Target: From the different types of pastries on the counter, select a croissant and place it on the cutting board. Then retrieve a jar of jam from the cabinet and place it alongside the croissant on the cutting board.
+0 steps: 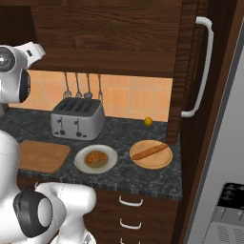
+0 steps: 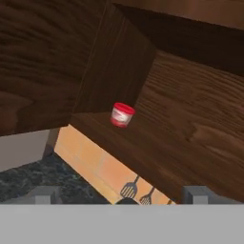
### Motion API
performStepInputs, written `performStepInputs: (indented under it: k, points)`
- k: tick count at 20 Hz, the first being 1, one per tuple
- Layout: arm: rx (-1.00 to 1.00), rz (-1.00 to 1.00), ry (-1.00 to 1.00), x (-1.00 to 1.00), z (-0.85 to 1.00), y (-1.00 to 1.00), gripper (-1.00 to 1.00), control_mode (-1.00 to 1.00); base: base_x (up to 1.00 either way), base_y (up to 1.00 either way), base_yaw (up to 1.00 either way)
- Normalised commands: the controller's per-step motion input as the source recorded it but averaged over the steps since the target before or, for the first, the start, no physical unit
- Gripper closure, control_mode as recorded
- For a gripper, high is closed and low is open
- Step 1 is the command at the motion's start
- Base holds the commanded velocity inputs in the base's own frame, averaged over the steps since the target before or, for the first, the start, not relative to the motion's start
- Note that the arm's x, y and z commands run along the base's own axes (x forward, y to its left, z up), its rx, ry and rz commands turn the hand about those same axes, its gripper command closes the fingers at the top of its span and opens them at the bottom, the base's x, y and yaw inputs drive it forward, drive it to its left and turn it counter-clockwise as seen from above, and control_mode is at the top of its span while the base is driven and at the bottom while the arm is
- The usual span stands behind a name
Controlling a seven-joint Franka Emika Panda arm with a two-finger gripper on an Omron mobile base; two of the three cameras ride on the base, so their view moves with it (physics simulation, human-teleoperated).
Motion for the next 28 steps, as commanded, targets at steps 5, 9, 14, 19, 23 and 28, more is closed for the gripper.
performStepInputs:
  k: [5, 9, 14, 19, 23, 28]
  points:
    - [0.06, 0.0, 0.0, 0.01, 0.05, 0.0, -1.0, -1.0, 0.0, 0.0, 0.0]
    - [0.09, 0.0, -0.01, 0.14, 0.23, -0.06, -1.0, -1.0, 0.0, 0.0, 0.0]
    - [0.09, 0.0, 0.09, 0.48, 0.45, 0.09, -1.0, -1.0, 0.0, 0.0, 0.0]
    - [0.03, 0.0, 0.27, 0.36, 0.22, 0.15, -1.0, -1.0, 0.0, 0.0, 0.0]
    - [0.0, 0.0, 0.0, 0.0, 0.0, 0.0, -1.0, -1.0, 0.0, 0.0, 0.0]
    - [0.0, 0.0, 0.0, 0.03, 0.0, 0.1, -1.0, -1.0, 0.0, 0.0, 0.0]
